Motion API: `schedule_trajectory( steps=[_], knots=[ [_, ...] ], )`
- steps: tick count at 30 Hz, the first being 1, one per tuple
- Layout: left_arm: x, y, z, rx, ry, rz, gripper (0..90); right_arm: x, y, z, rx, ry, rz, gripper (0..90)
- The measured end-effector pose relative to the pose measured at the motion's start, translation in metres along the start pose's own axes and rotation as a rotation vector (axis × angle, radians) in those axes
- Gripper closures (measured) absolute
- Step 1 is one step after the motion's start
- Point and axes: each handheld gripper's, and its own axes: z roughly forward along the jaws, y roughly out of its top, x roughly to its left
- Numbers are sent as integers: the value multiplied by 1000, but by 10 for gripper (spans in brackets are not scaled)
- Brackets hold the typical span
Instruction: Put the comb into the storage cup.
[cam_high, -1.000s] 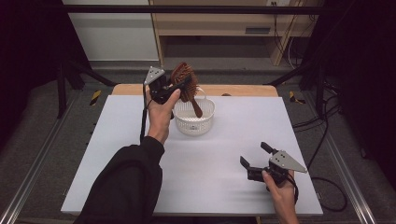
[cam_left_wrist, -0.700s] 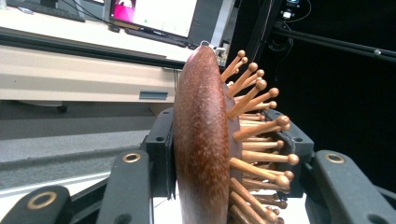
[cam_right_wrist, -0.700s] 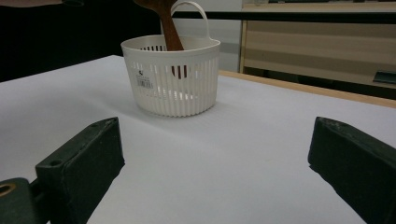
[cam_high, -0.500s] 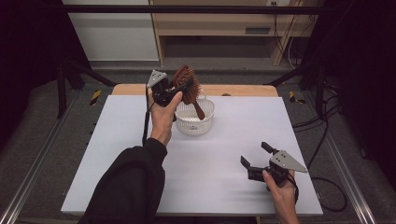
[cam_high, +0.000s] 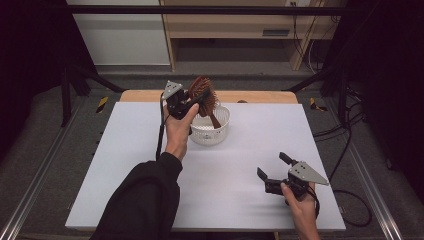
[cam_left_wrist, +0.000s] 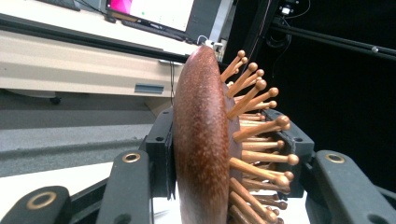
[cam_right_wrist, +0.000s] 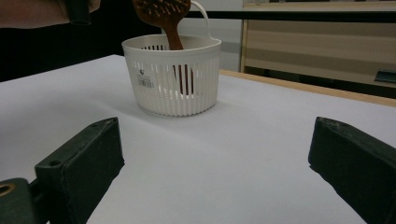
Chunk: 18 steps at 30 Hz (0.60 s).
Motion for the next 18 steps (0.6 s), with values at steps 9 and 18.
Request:
schedule_trajectory(
  steps=[9,18],
  knots=[
    [-5,-5,6,-8,-8,-9,501,-1,0,-1,-6,-4,5,34],
    [-8,-9,10,-6,-9,-3,501,-1,0,-1,-7,-4,6,34]
  ],
)
